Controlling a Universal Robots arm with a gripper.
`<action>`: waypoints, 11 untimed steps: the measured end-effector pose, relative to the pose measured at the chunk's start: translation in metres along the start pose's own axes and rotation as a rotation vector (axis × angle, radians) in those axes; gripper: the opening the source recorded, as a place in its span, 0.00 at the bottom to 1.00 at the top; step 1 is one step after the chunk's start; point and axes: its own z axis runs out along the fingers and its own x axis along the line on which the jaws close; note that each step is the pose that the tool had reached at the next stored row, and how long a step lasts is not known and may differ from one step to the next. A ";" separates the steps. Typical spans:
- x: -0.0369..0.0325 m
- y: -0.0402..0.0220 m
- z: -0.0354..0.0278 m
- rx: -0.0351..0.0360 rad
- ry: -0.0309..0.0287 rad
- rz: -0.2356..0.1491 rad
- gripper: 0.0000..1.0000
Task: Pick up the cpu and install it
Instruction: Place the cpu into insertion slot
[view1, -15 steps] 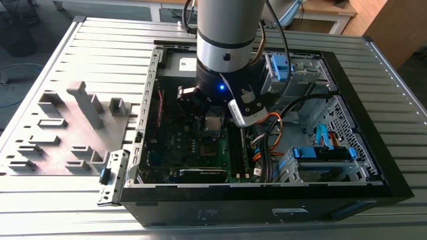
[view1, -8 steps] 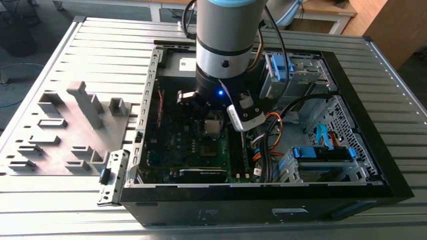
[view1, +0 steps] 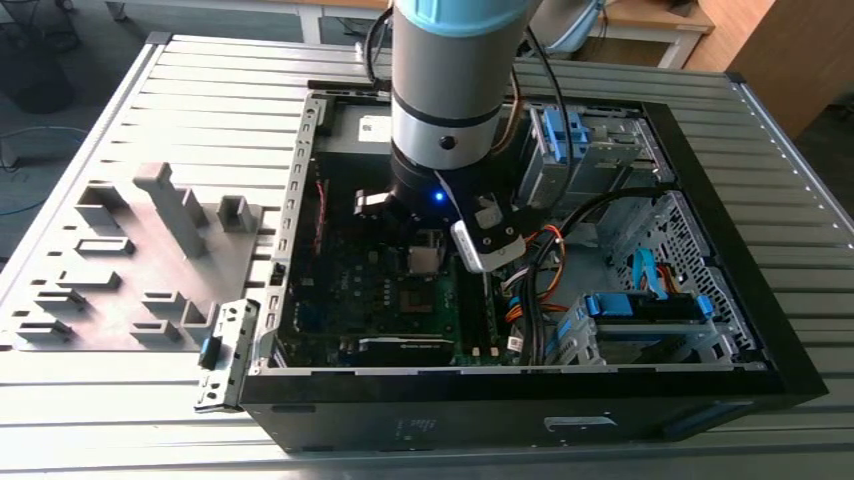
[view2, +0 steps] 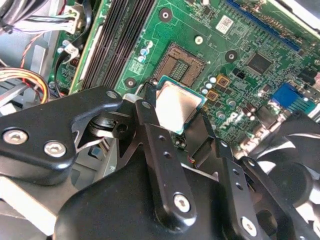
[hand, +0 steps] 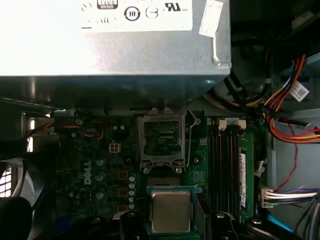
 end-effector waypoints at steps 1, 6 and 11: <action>0.0002 -0.0002 0.0015 0.0000 0.0000 0.000 0.47; 0.0010 -0.0022 0.0085 0.0004 -0.0002 0.003 0.47; 0.0013 -0.0036 0.0147 0.0020 -0.0001 0.003 0.47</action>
